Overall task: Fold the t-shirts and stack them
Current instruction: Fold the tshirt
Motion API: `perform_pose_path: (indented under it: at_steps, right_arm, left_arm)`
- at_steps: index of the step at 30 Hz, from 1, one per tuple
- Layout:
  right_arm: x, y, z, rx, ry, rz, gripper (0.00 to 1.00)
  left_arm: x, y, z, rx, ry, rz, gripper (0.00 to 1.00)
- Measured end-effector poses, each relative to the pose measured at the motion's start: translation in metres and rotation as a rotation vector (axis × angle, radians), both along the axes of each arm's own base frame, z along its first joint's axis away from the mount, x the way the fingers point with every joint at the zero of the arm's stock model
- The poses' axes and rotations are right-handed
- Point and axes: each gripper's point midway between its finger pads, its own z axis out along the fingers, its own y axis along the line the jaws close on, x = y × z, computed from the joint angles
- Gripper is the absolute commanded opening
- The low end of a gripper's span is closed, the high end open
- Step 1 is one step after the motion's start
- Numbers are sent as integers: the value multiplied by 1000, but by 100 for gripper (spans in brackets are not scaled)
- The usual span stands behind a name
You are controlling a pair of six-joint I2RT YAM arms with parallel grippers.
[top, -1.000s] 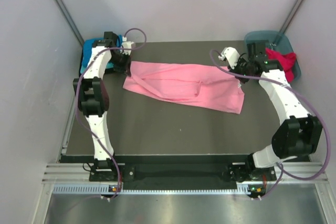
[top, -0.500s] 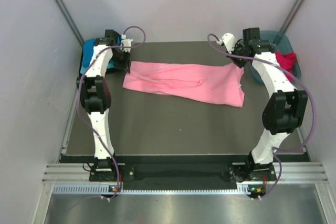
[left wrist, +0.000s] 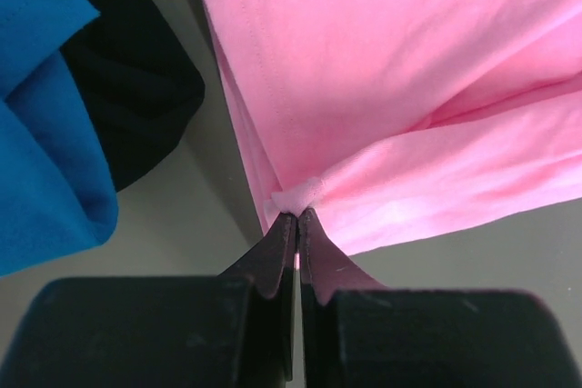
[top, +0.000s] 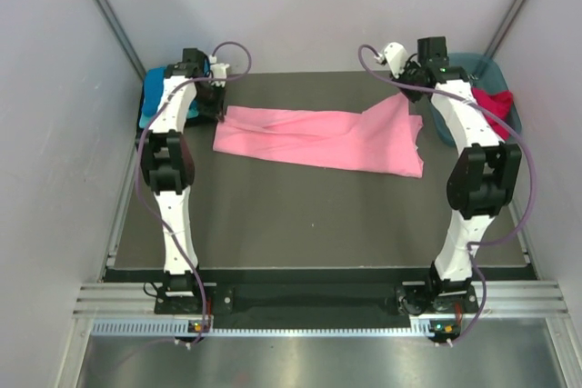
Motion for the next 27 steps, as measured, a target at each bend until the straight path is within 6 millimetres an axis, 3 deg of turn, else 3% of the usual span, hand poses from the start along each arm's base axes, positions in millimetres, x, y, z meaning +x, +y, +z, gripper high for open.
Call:
perform_pose_path:
  at_steps: [1,2,4,5,9,12,15,18,23,27]
  right_arm:
    - [2,0,-2,1,-1,-3,4]
    - [3,-1,-5,0,2,-8,12]
    - [7,-3,-10,-11,3,-30,31]
    - [9,-5,-12,-20,2,-43,32]
    - [12,-13,-9,-63,-30,-92,42]
    - [2,-12,0,-50,-40,-105,45]
    - [-16,-1,6,1,-32,-104,46]
    - [-37,19,-9,61,30,-79,47]
    - [-52,51,-55,131,192,-36,46]
    - [-44,62,-83,154,286,-18,46]
  left_arm:
    - [0,1,-1,5,2,4,10]
    - [1,2,-3,12,4,8,27]
    - [1,5,-5,31,6,24,37]
    - [2,7,-5,40,5,35,46]
    - [9,14,1,76,-27,66,48]
    - [8,13,17,73,-77,62,47]
    - [-5,4,37,77,-118,3,46]
    - [-19,-15,41,101,-132,-122,47]
    - [-46,-52,6,148,-54,-388,49]
    - [-62,-51,-25,214,33,-538,50]
